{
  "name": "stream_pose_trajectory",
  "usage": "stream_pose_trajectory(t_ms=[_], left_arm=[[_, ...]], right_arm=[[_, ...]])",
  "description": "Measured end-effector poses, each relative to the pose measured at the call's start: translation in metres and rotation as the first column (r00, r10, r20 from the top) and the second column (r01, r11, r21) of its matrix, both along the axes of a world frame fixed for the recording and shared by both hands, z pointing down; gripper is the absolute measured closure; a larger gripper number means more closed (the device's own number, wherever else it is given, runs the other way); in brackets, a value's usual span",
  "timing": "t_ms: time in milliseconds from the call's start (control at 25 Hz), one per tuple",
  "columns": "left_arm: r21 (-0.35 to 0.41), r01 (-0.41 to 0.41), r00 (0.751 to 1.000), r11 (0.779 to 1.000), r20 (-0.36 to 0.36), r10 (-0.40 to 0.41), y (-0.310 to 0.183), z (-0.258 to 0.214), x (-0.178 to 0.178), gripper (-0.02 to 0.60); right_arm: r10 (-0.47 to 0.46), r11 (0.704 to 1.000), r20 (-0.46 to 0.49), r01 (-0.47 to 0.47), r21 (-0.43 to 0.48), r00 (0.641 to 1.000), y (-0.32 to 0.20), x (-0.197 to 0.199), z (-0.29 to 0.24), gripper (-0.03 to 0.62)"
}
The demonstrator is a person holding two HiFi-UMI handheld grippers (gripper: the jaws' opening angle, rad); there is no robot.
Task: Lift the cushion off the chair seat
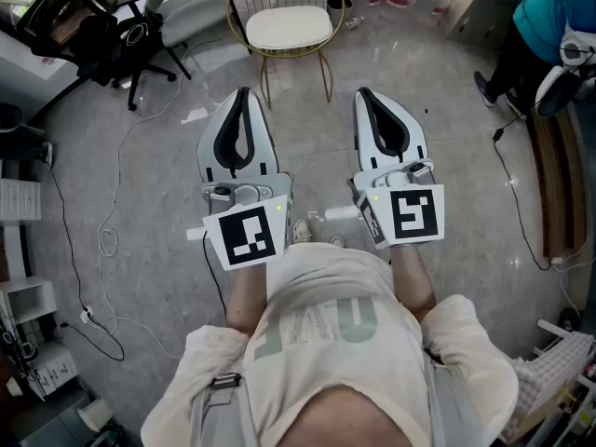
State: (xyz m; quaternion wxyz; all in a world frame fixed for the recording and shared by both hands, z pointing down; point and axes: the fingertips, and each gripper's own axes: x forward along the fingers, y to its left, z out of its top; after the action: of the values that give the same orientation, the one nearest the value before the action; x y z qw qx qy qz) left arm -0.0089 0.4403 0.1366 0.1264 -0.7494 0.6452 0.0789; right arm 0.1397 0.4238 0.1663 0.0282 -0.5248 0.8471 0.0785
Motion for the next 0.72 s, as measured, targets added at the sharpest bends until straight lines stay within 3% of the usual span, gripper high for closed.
stream_pose_trajectory(t_ms=[400, 720], left_arm=[[0.013, -0.013, 1.000, 1.000, -0.001, 0.013, -0.024, 0.001, -0.034, 0.568], [-0.002, 0.014, 0.997, 1.000, -0.073, -0.014, -0.050, 0.014, -0.084, 0.568]], right_arm=[[-0.001, 1.000, -0.022, 0.000, -0.027, 1.000, -0.018, -0.026, 0.012, 0.579], [0.059, 0.996, -0.036, -0.062, -0.070, 0.998, -0.037, -0.038, 0.034, 0.578]])
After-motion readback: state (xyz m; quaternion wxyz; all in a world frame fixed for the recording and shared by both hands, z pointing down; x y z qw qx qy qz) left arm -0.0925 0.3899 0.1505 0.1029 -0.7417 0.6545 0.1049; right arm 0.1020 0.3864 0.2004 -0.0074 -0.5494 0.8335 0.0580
